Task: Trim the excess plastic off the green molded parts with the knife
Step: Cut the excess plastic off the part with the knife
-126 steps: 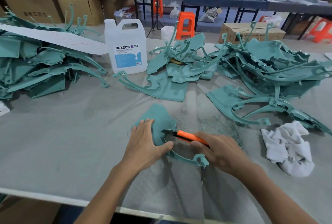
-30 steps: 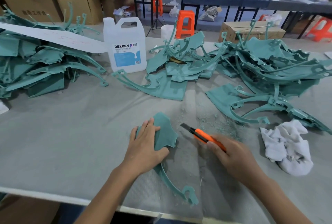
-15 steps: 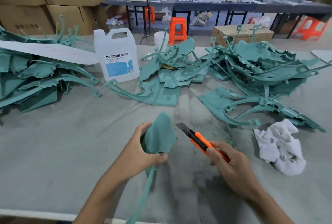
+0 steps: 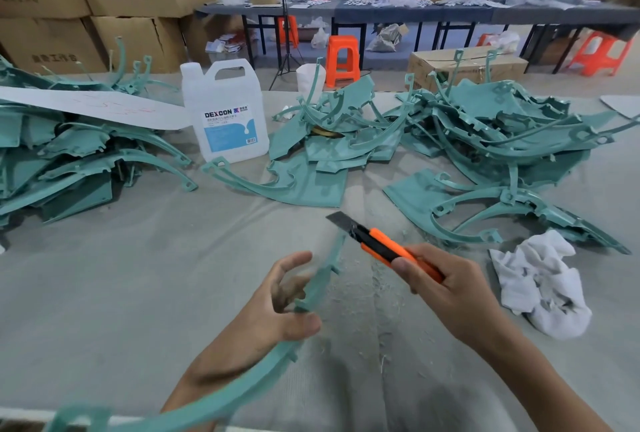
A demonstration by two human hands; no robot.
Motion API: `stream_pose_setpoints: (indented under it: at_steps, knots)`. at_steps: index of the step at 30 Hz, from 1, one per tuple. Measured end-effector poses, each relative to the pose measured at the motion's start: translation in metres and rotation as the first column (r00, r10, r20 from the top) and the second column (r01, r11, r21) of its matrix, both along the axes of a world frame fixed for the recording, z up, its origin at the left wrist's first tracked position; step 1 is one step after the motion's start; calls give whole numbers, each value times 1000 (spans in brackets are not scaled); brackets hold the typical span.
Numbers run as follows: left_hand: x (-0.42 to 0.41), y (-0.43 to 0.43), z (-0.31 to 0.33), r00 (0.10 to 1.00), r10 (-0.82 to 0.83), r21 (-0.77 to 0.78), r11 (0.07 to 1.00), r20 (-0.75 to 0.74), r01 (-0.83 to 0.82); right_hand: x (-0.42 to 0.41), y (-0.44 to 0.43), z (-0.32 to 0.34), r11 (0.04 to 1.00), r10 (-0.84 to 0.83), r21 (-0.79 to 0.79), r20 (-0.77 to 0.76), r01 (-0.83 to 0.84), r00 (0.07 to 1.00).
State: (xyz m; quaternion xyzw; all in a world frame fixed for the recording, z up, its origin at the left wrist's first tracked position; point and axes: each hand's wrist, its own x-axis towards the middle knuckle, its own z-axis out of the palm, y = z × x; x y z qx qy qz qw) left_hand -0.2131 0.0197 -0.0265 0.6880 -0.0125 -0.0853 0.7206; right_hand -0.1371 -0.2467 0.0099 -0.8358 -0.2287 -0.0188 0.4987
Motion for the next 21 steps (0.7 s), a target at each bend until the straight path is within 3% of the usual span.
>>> stream_pose_setpoints:
  at_steps: [6, 10, 12, 15, 17, 21]
  knots:
    - [3, 7, -12, 998, 27, -70, 997, -51, -31, -14, 2, 1, 990, 142, -6, -27, -142, 989]
    - [3, 10, -12, 999, 29, -60, 998, -32, -31, 3, -3, 11, 989, -29, -147, 33, 33, 999]
    - [4, 14, -12, 1000, 22, -46, 999, -1, -22, 3, -5, 11, 994, -46, -94, 35, 49, 998]
    - [6, 16, -12, 999, 23, -37, 999, 31, -22, -13, -2, 6, 995, 95, 36, -26, -94, 995]
    - [8, 14, -11, 999, 41, -57, 998, 31, -39, -16, 1, 5, 992, 127, 35, -49, -125, 991]
    - [6, 12, -12, 1000, 17, -114, 993, 3, -17, -2, -1, 8, 996, -69, -65, 4, 69, 998]
